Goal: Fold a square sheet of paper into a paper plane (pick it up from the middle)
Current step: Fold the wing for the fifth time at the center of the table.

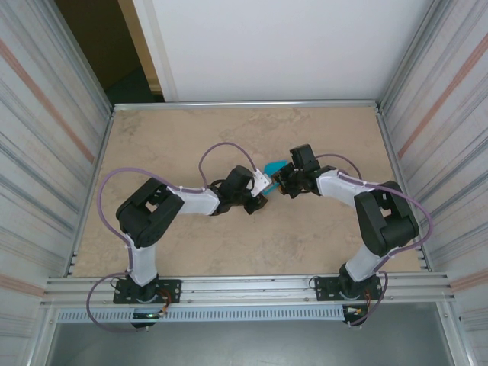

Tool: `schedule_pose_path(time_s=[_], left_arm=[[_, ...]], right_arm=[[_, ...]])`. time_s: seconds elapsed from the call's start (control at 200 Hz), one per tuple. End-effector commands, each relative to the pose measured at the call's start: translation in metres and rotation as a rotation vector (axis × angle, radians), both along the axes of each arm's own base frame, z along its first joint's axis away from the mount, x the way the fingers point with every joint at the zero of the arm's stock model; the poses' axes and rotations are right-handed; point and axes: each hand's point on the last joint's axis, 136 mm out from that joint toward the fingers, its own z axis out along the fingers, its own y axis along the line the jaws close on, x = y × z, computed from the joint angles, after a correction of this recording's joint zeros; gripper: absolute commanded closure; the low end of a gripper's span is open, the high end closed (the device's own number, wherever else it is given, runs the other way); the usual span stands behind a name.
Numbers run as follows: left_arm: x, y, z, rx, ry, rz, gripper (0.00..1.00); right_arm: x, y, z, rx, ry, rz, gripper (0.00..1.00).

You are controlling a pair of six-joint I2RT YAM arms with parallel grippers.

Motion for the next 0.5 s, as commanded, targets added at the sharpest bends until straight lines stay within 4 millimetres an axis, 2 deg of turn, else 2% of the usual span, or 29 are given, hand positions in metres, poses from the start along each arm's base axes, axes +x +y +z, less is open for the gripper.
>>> schedule_pose_path(time_s=[0.0, 0.19, 0.491], left_arm=[[0.006, 0.0, 0.007, -0.006, -0.025, 0.001, 0.74], [0.005, 0.004, 0.005, -0.02, -0.003, 0.012, 0.76], [-0.001, 0.014, 0.001, -0.071, 0.084, 0.035, 0.79]], right_arm=[[0.003, -0.008, 0.001, -0.02, 0.01, 0.011, 0.59], [0.006, -0.022, 0.01, -0.06, -0.019, 0.025, 0.46], [0.007, -0.044, 0.015, -0.117, -0.076, 0.069, 0.41]])
